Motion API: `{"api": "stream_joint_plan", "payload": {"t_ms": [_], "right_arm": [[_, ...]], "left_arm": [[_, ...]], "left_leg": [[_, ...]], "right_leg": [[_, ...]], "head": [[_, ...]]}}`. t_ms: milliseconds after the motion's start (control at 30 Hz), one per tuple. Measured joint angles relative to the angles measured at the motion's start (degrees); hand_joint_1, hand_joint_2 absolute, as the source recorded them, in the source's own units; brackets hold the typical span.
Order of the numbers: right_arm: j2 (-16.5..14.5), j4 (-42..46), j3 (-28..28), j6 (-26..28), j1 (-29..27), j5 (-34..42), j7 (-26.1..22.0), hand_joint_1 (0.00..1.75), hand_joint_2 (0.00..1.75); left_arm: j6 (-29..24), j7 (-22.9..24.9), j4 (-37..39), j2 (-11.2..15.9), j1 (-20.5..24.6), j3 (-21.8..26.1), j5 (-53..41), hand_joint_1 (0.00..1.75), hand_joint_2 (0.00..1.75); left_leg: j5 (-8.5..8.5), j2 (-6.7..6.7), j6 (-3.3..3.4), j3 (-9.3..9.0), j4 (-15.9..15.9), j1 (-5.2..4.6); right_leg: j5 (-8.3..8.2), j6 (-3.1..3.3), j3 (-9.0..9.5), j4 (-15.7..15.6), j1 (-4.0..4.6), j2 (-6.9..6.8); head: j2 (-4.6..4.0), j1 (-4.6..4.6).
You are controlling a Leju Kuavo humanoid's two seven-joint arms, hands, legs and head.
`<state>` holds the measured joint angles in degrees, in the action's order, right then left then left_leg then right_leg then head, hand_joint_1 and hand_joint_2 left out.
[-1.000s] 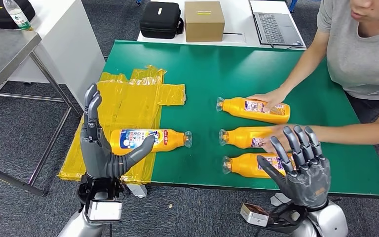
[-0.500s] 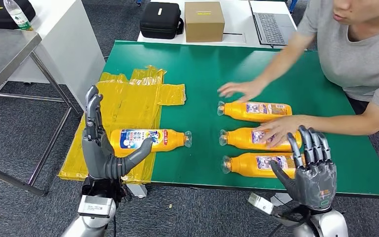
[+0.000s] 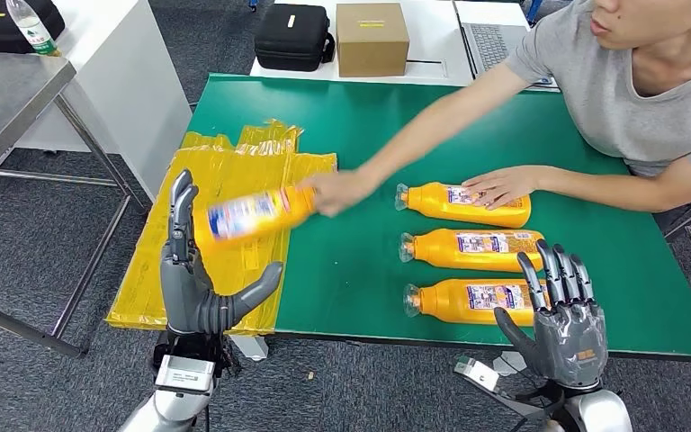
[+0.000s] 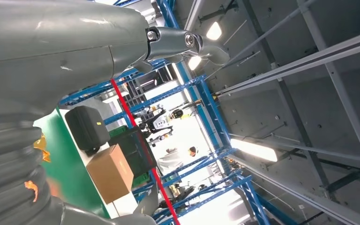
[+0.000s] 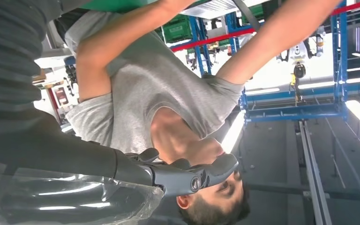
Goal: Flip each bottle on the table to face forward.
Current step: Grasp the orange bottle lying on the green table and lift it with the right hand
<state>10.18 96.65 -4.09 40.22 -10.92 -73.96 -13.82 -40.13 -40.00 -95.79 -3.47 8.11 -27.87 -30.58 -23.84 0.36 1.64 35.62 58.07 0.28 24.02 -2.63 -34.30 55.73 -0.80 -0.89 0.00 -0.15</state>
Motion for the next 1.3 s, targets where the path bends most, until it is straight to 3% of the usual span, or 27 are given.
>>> {"api": "stream_joint_plan", "payload": {"t_ms": [233, 500, 967, 1300], "right_arm": [[3.07, 0.77, -1.16, -0.93, -0.99, -1.28, 5.18, 0.00, 1.75], [5.36, 3.66, -0.68, -9.23, -2.95, -3.65, 11.39, 0.00, 1.75], [6.15, 3.86, -0.02, -12.42, -4.89, -2.88, 12.17, 0.00, 1.75], [8.10, 4.24, -0.06, -21.19, -5.69, -1.59, 15.56, 0.00, 1.75]], "left_arm": [[0.00, 0.00, 0.45, 0.30, -0.02, -0.14, 0.31, 0.00, 1.75], [0.00, 1.93, 0.72, 1.61, 0.10, -2.91, 5.38, 0.00, 1.75], [0.00, 2.66, 1.39, 2.35, 0.28, -5.59, 6.23, 0.00, 1.75], [0.00, 4.76, 1.39, 3.07, 0.63, -7.53, 7.89, 0.00, 1.75]], "left_leg": [[0.00, 0.00, 0.01, 0.00, 0.00, -0.03], [-0.01, 0.01, 0.00, 0.00, 0.00, -0.02], [-0.01, 0.01, 0.00, 0.00, 0.00, -0.02], [-0.01, 0.00, 0.00, 0.00, 0.00, -0.02]], "right_leg": [[0.00, 0.00, 0.00, -0.01, -0.02, 0.00], [0.00, 0.00, -0.01, -0.01, -0.01, 0.00], [0.00, 0.00, -0.01, -0.01, -0.01, 0.01], [0.00, -0.01, 0.00, -0.02, -0.01, 0.00]], "head": [[0.00, 0.00], [0.00, -0.01], [0.00, -0.01], [0.00, 0.00]]}}
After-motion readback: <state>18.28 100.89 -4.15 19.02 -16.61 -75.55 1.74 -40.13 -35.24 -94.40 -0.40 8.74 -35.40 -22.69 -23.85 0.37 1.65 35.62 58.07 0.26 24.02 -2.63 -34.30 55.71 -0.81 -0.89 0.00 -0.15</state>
